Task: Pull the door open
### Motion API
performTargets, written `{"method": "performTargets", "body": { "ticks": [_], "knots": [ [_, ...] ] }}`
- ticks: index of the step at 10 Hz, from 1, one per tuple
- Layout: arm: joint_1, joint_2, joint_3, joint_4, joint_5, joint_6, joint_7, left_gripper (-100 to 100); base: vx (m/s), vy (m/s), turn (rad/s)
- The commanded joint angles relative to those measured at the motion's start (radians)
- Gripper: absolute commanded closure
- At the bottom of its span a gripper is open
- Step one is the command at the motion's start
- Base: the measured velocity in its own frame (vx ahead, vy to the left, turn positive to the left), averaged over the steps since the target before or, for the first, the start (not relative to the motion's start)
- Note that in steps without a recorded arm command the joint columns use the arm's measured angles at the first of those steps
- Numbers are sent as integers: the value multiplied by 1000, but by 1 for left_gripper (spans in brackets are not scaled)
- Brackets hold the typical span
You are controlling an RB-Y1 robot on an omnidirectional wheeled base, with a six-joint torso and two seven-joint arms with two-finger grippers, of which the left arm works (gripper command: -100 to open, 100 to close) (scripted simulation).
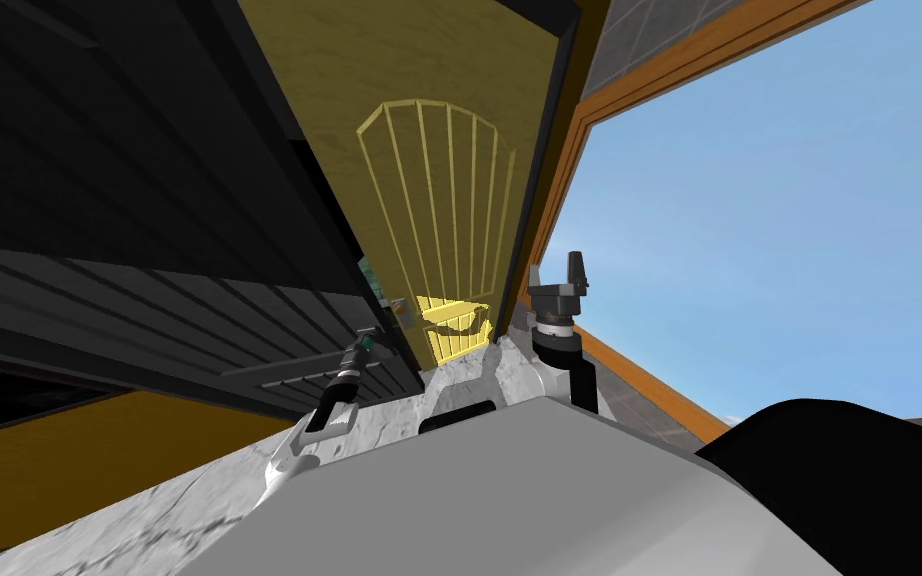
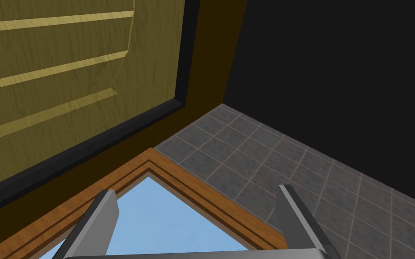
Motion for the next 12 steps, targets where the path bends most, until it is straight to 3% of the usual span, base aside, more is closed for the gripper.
{"method": "performTargets", "body": {
  "ticks": [1, 4, 5, 7, 12],
  "knots": [
    [5, -2, -4, 3, -1, 3, 0, 100, -33, -3, 0],
    [5, -2, -4, 3, -1, 3, 0, 100, -16, -1, 5],
    [23, 24, -22, -7, 0, -10, 20, 100, -111, 77, -193],
    [37, 46, -40, -18, 1, -24, 39, 100, -221, 123, -167],
    [94, 132, -111, -61, 3, -76, 113, 100, -215, 133, -177]
  ]
}}
